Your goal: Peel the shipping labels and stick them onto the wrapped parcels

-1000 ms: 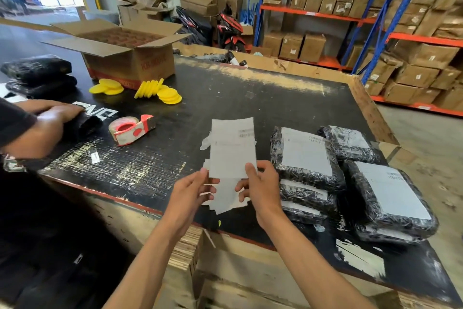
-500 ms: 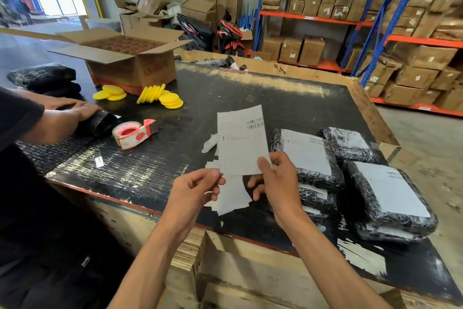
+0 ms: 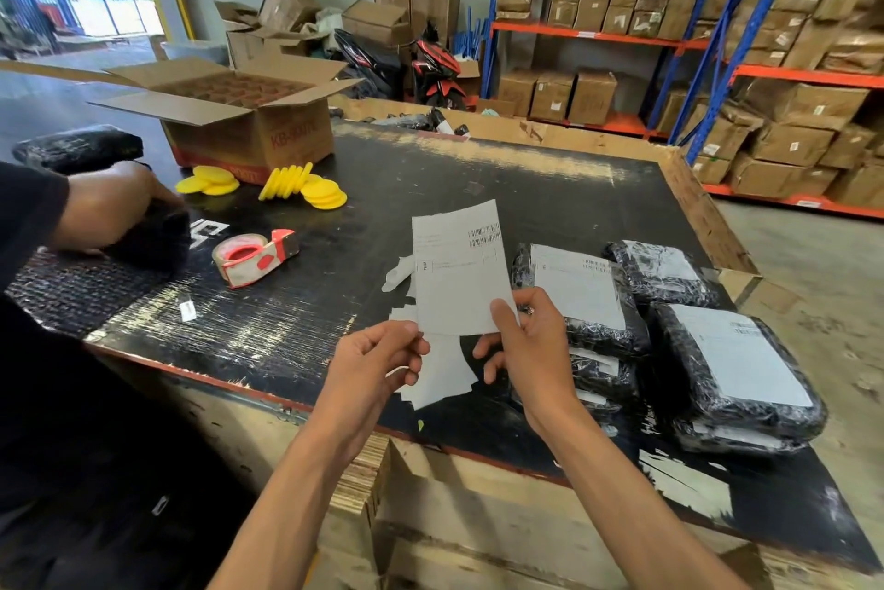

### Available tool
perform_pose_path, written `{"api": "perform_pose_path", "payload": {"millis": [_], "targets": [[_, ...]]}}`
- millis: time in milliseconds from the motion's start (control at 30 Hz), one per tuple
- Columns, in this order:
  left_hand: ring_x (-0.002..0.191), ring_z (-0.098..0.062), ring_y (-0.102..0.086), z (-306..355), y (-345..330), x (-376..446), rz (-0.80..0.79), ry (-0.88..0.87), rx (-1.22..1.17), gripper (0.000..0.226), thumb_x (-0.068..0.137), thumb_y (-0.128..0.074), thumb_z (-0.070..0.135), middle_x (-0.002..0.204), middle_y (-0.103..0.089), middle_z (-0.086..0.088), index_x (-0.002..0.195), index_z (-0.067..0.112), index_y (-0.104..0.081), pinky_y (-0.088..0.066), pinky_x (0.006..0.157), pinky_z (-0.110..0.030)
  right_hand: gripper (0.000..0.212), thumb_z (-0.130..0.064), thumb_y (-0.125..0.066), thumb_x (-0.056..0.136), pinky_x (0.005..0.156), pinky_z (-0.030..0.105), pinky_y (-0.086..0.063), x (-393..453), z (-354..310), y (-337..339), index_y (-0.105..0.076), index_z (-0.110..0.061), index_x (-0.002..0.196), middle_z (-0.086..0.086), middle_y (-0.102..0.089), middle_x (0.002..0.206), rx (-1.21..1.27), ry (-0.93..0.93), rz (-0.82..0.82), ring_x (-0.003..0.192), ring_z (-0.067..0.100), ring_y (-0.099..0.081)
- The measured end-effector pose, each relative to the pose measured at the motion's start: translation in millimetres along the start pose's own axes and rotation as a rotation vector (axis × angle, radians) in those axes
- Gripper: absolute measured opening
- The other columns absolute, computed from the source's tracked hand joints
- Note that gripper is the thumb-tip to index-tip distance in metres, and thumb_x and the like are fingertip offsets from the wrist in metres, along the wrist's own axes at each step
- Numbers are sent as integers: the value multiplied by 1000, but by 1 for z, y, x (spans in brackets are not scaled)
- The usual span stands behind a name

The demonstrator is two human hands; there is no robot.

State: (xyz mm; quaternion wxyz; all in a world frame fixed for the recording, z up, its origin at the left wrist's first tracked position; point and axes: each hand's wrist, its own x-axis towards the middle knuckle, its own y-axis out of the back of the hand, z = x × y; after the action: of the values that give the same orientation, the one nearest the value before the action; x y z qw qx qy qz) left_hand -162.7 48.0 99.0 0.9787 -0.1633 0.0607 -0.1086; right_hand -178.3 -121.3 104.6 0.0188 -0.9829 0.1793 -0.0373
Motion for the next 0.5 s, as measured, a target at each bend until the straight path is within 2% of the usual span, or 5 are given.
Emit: {"api": "perform_pose_path", "payload": {"millis": [200, 333, 500], "targets": [[62, -13, -55, -1, 1, -1, -2, -2, -10, 20, 92, -61, 19, 79, -68, -11, 85, 4, -72, -48, 59, -22, 8, -16, -51, 103, 41, 34, -43, 4, 2, 2, -49, -16, 95, 18, -68, 75, -32, 19, 19, 58, 34, -55], [64, -13, -53, -1, 2, -1, 11, -14, 19, 20, 94, -58, 15, 77, -68, -9, 85, 4, -73, -47, 62, -23, 7, -15, -51, 103, 40, 32, -44, 3, 3, 1, -49, -15, 97, 22, -69, 84, -37, 10, 9, 57, 28, -57], [62, -12, -51, -2, 1, 1, 0, -30, 7, 19, 94, -57, 13, 73, -66, -5, 88, 2, -71, -47, 58, -19, 4, -13, -50, 103, 38, 29, -43, 4, 5, -2, -49, -10, 100, 20, -70, 91, -13, -35, -10, 54, 20, -58]]}}
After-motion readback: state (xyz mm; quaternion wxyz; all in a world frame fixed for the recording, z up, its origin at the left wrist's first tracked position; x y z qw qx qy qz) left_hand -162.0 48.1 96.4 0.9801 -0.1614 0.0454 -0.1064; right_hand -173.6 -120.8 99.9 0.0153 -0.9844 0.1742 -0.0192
